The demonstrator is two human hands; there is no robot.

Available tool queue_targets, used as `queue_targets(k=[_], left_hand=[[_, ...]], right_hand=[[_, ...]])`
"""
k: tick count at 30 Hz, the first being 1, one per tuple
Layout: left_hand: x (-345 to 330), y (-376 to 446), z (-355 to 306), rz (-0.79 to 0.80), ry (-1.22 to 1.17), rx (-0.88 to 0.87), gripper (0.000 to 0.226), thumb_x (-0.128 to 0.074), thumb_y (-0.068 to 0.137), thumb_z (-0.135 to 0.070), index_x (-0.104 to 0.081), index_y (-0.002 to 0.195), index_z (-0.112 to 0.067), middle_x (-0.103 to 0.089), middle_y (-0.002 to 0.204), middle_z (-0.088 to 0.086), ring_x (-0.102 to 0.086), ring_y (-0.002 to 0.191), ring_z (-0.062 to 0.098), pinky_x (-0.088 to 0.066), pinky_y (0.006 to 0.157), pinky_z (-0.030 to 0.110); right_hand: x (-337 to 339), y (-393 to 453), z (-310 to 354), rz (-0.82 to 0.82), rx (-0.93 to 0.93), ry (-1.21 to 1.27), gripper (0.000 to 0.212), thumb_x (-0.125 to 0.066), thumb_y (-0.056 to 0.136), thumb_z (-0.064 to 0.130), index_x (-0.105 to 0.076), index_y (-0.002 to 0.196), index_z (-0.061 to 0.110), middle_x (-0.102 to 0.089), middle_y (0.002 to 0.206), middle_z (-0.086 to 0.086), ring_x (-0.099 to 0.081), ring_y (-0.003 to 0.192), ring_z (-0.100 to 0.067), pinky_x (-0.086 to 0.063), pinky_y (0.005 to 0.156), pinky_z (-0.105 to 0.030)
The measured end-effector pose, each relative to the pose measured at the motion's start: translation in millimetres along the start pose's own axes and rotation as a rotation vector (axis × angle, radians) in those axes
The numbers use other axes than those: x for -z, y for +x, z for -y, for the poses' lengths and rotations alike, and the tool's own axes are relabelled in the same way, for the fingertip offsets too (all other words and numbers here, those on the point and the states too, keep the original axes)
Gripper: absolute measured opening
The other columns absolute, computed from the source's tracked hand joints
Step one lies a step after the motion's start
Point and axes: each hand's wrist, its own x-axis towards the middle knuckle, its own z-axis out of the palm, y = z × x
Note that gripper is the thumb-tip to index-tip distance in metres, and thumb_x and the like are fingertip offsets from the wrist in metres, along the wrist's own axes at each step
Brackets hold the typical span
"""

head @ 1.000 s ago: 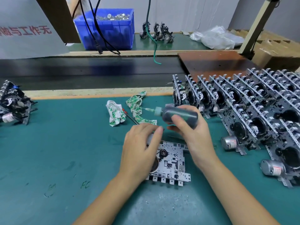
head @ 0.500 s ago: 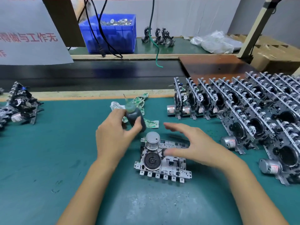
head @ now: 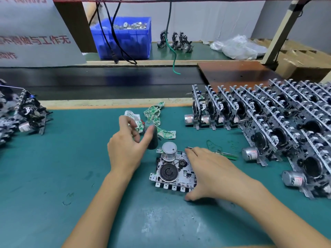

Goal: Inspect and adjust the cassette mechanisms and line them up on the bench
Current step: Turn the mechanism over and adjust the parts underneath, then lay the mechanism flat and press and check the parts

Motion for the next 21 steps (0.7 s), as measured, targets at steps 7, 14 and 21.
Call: queue_targets(k=[7, 14, 21], left_hand=[[-2, -9, 0, 0.063, -0.246, -0.239, 0.053, -0.034, 0.087, -0.042, -0.044, 0.046, -0.009, -0.038, 0.038, 0.009, -0.039, 0.038, 0.029, -0.035, 0.042, 0.038], [-21, -30, -25, 0.73, -0.78, 0.099, 0.068, -0.031, 0.08, -0.072, -0.059, 0.053, -0.016, -0.053, 0.043, -0.001, -0.049, 0.04, 0.013, -0.044, 0.049, 0.021], [-22, -42, -33, 0.947, -1.036, 0.694, 0.082, -0.035, 0.063, -0.087, -0.05, 0.041, -0.01, -0.033, 0.028, 0.0, -0.036, 0.022, 0.014, -0.035, 0.033, 0.013]], right_hand=[[13, 0, -22, -0.014, -0.024, 0.164, 0.097, -0.073, 0.05, 0.068, -0.042, 0.132, 0.028, -0.056, 0.122, 0.012, -0.054, 0.111, -0.014, -0.041, 0.094, -0.029], [14, -14, -35, 0.227, 0.296, 1.47, 0.046, -0.075, 0.065, 0.03, -0.065, 0.108, 0.018, -0.069, 0.107, 0.016, -0.061, 0.102, 0.002, -0.046, 0.087, -0.014], [-7, -2, -19, 0.417, 0.595, 1.831, 0.052, -0.052, 0.091, 0.038, -0.049, 0.134, 0.011, -0.056, 0.134, -0.001, -0.05, 0.125, -0.013, -0.037, 0.106, -0.026]])
